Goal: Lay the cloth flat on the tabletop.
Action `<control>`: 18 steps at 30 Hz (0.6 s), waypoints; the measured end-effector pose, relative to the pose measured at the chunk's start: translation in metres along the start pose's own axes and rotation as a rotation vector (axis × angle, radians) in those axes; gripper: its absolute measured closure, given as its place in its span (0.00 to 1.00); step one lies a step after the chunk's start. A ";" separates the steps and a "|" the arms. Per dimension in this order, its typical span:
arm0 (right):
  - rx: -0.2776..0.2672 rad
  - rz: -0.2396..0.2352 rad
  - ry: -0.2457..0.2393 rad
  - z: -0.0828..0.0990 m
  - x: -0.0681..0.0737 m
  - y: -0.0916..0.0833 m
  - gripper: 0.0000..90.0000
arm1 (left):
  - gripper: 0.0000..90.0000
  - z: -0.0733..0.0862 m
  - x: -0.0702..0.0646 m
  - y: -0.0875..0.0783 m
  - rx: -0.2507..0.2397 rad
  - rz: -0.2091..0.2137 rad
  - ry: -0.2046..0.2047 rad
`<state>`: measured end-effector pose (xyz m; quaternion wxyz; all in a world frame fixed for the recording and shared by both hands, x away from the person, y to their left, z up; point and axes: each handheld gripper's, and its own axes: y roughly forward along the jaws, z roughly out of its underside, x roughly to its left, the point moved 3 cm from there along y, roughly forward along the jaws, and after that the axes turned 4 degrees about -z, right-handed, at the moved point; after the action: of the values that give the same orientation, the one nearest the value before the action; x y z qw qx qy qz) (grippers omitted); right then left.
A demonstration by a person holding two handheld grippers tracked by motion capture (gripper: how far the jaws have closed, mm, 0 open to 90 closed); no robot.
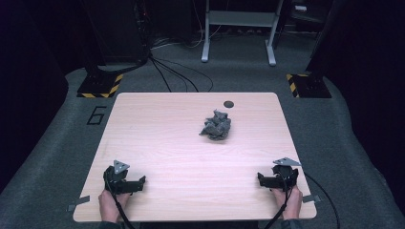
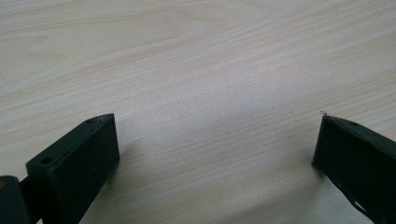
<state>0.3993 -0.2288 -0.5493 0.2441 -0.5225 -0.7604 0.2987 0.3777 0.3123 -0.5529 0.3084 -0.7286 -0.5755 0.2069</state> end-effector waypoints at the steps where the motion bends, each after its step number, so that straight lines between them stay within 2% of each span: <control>1: 0.003 0.000 -0.004 0.000 0.000 0.000 0.00 | 0.00 0.000 0.000 0.000 -0.001 0.000 -0.001; 8: 0.007 -0.008 0.006 -0.002 0.001 0.001 0.00 | 0.00 0.000 -0.001 0.000 -0.004 0.004 0.003; 11: 0.000 -0.036 0.002 -0.006 0.001 0.000 0.01 | 0.00 0.000 0.000 0.000 0.002 0.004 0.018; 18: -0.014 -0.065 -0.038 -0.023 0.011 -0.001 0.01 | 0.00 0.000 0.000 0.000 0.001 0.006 0.017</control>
<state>0.4104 -0.2146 -0.5318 0.2357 -0.4934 -0.7836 0.2950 0.3773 0.3121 -0.5528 0.3134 -0.7319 -0.5705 0.2019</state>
